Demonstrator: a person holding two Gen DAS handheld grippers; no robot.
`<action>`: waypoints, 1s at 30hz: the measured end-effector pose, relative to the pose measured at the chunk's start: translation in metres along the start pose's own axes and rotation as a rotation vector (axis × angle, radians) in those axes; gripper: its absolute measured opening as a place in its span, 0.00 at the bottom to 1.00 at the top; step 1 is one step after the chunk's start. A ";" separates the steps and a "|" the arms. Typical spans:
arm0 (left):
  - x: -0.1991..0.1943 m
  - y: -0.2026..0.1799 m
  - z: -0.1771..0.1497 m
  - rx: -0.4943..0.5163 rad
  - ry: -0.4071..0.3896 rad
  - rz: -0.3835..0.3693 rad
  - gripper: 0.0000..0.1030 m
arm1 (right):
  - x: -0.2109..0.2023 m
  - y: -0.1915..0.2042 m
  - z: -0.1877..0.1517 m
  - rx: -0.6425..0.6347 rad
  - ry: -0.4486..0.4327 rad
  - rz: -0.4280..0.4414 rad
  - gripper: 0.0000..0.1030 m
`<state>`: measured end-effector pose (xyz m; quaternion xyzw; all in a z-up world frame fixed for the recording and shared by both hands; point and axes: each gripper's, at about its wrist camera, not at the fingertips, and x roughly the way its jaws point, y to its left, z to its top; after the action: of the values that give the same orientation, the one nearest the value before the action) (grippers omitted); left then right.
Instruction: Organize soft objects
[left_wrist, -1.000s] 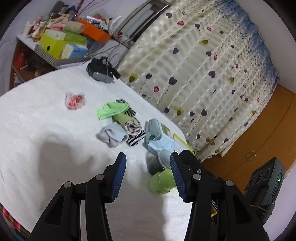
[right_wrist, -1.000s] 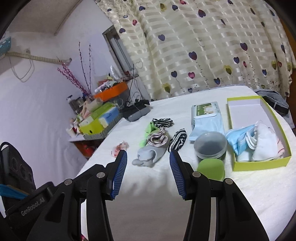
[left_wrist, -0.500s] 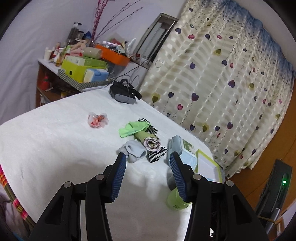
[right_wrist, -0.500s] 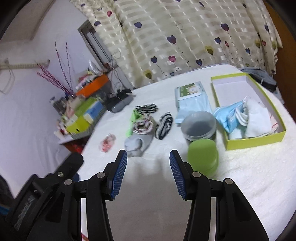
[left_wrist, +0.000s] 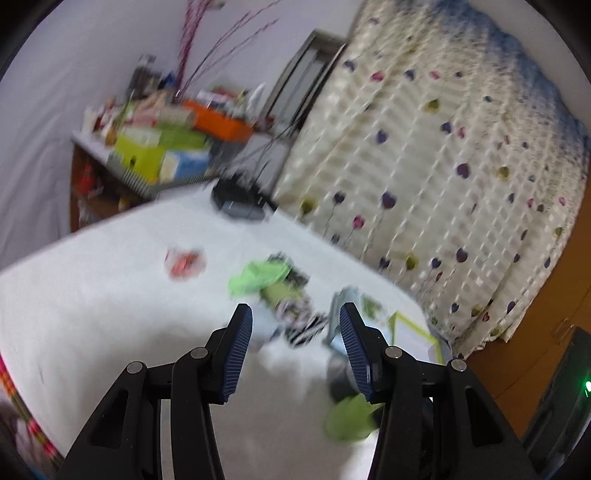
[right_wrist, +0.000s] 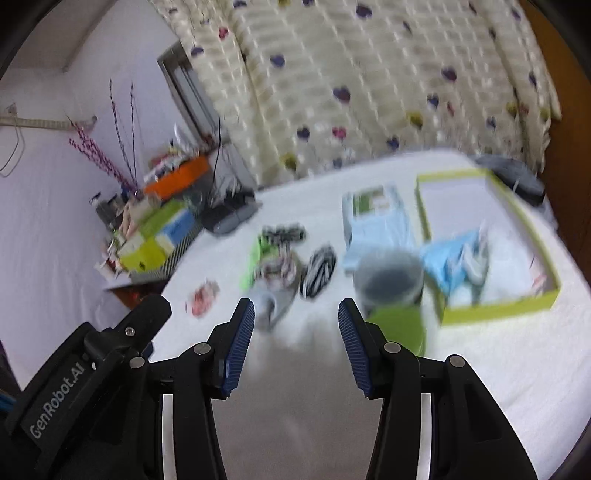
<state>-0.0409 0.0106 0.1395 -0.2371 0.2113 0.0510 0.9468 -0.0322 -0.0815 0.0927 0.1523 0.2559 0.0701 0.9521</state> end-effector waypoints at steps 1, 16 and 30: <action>-0.001 -0.004 0.003 0.012 -0.004 0.014 0.47 | -0.004 0.007 0.000 -0.038 -0.028 -0.009 0.47; -0.028 -0.149 0.125 0.157 -0.123 -0.093 0.47 | -0.075 -0.017 0.148 0.108 -0.329 0.069 0.27; -0.108 -0.289 0.248 0.201 -0.261 -0.253 0.47 | -0.184 -0.010 0.303 0.105 -0.551 0.058 0.26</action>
<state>0.0115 -0.1273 0.5065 -0.1577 0.0592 -0.0594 0.9839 -0.0350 -0.2069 0.4246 0.2220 -0.0136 0.0399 0.9741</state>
